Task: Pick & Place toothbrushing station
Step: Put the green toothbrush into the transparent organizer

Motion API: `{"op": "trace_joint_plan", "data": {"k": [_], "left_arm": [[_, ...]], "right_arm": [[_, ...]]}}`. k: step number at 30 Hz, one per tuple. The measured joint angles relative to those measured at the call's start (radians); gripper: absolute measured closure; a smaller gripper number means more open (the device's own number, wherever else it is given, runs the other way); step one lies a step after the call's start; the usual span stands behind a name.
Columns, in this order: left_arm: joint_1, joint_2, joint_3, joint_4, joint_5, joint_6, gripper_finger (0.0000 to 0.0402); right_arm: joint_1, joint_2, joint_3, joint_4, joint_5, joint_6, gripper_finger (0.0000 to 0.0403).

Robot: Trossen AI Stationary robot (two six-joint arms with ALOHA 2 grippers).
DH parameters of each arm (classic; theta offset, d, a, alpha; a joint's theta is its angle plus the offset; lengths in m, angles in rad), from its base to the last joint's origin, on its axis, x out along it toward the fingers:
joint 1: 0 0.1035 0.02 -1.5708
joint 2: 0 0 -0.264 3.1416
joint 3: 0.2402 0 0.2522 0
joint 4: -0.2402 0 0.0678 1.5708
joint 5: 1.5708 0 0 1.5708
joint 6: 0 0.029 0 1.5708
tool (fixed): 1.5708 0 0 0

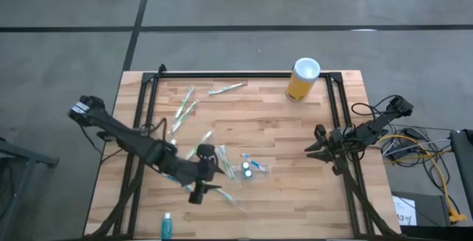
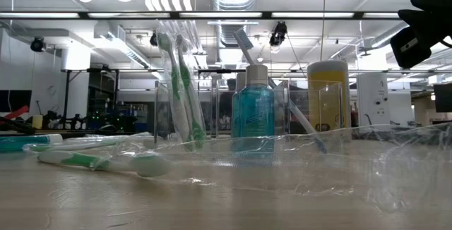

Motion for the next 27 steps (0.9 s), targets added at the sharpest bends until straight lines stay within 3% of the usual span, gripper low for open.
{"op": "trace_joint_plan", "data": {"k": [10, 14, 27], "left_arm": [[-0.029, 0.236, 0.172, 0.005, -0.018, -0.06, 0.0179], [-0.036, 0.319, 0.215, -0.009, -0.044, -0.158, 0.0179], [-0.082, 0.431, 0.28, -0.277, -0.144, -0.455, 0.0189]], "right_arm": [[0.0, 0.0, 0.0, 0.0, 0.0, 0.0, 0.0312], [0.0, 0.0, 0.0, 0.0, 0.0, 0.0, 0.0315], [0.0, 0.0, 0.0, 0.0, 0.0, 0.0, 0.033]]}}
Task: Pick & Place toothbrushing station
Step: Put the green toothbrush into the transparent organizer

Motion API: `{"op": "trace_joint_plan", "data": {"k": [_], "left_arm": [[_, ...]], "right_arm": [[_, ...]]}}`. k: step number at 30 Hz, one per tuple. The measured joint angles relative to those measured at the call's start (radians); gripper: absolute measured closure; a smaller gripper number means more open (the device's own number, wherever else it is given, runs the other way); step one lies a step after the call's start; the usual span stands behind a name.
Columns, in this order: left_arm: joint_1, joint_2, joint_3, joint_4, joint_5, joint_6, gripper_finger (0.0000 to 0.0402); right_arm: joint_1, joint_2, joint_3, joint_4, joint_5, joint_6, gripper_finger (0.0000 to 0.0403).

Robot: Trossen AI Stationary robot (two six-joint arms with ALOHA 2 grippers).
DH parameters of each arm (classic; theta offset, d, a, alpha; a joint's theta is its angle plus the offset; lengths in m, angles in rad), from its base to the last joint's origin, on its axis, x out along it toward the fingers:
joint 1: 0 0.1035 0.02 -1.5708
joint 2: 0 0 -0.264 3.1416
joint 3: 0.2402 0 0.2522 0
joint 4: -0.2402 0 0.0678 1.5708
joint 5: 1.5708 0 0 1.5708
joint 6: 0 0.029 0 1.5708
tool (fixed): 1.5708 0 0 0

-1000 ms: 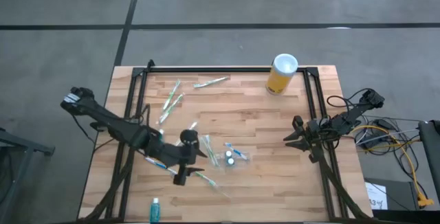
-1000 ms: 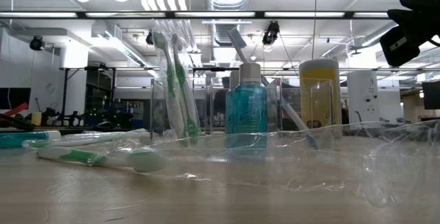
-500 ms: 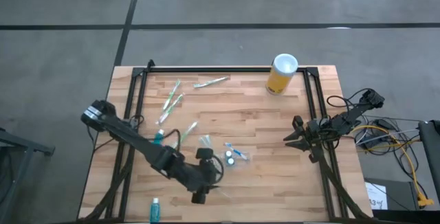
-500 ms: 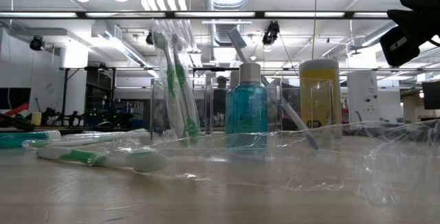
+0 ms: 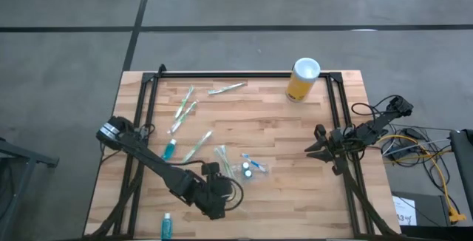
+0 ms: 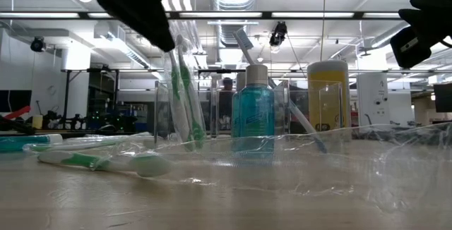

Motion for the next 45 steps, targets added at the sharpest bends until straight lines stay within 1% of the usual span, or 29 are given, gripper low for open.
{"op": "trace_joint_plan", "data": {"k": [4, 9, 13, 25, 31, 37, 45], "left_arm": [[-0.015, 0.003, -0.001, -0.043, -0.014, -0.042, 0.019], [-0.02, 0.02, -0.004, -0.045, -0.014, 0.004, 0.019], [-0.019, 0.043, -0.018, -0.009, -0.004, 0.044, 0.019], [-0.018, 0.11, -0.019, 0.115, 0.041, 0.034, 0.019], [-0.018, 0.155, -0.019, 0.127, 0.093, 0.034, 0.019], [-0.015, 0.173, -0.019, 0.161, 0.09, 0.049, 0.0191], [-0.009, 0.201, -0.019, 0.163, 0.086, 0.053, 0.0191]], "right_arm": [[0.0, 0.0, 0.0, 0.0, 0.0, 0.0, 0.0326], [0.0, 0.0, 0.0, 0.0, 0.0, 0.0, 0.0319], [0.0, 0.001, 0.0, 0.0, 0.0, 0.0, 0.0316], [0.0, 0.006, 0.0, 0.0, 0.0, 0.0, 0.0332], [0.0, 0.007, 0.0, 0.0, 0.0, 0.0, 0.0334], [0.0, 0.006, 0.0, 0.0, 0.0, 0.0, 0.0327], [0.0, 0.006, 0.0, 0.0, 0.0, 0.0, 0.032]]}}
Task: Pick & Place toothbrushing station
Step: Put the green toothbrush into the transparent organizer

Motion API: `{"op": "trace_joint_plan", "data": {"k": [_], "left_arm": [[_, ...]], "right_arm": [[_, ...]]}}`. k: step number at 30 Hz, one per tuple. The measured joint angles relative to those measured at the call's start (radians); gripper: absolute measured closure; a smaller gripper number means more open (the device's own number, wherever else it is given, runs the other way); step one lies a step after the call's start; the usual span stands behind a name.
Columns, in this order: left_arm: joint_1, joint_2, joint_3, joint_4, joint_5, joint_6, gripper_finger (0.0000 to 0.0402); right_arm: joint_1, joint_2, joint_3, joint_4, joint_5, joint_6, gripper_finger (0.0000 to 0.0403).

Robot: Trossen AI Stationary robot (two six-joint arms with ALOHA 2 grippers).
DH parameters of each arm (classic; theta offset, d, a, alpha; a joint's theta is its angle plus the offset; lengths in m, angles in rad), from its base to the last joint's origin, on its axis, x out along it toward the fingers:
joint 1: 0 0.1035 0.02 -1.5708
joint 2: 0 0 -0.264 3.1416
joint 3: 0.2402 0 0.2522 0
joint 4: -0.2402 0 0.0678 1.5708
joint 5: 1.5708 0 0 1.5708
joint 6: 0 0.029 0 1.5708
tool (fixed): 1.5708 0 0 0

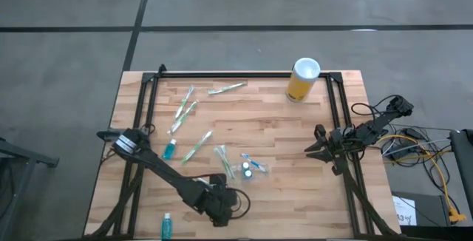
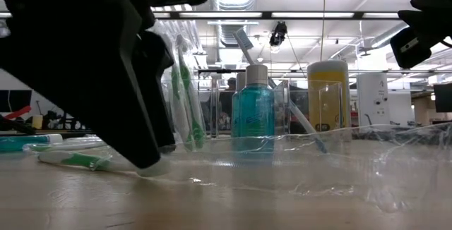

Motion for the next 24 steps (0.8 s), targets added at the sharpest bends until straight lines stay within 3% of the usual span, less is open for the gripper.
{"op": "trace_joint_plan", "data": {"k": [10, 24], "left_arm": [[0.006, 0.028, 0.0, 0.008, -0.001, -0.003, 0.0209], [0.007, 0.029, -0.012, 0.008, -0.012, -0.015, 0.0374]], "right_arm": [[0.0, 0.0, 0.0, 0.0, 0.0, 0.0, 0.0335], [0.0, 0.0, 0.0, 0.0, 0.0, 0.0, 0.0319]]}}
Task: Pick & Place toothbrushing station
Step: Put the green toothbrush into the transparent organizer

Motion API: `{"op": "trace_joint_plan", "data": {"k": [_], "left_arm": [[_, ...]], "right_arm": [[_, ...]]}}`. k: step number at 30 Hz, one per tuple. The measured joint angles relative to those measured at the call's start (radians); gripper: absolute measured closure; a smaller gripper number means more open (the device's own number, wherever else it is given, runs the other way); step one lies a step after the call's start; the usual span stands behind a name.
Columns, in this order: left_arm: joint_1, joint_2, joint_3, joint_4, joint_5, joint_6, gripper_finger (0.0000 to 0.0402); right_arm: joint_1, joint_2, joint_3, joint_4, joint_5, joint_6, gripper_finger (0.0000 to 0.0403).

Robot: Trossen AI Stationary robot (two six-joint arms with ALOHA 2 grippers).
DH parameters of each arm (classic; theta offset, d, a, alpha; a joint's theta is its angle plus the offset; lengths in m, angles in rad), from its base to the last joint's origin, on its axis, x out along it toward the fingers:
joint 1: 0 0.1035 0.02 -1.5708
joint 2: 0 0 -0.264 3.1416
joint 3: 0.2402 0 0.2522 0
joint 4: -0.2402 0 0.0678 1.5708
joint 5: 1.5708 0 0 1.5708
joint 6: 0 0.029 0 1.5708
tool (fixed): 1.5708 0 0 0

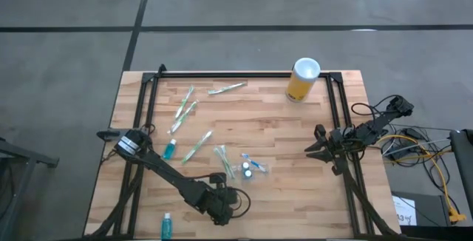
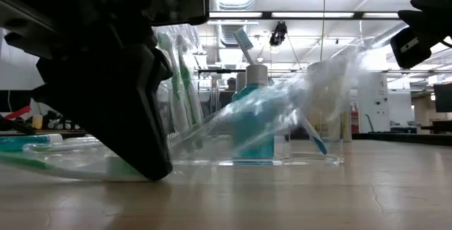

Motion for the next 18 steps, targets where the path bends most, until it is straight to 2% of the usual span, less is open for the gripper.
{"op": "trace_joint_plan", "data": {"k": [3, 13, 18], "left_arm": [[0.0, 0.0, -0.001, 0.002, -0.001, -0.006, 0.0395], [0.001, -0.001, -0.001, 0.001, 0.0, 0.001, 0.0397], [0.006, -0.004, 0.001, -0.004, 0.005, 0.001, 0.0398]], "right_arm": [[0.0, 0.0, 0.0, 0.0, 0.0, 0.0, 0.0319], [0.0, 0.0, 0.0, 0.0, 0.0, 0.0, 0.0335], [0.0, 0.0, 0.0, 0.0, 0.0, 0.0, 0.033]]}}
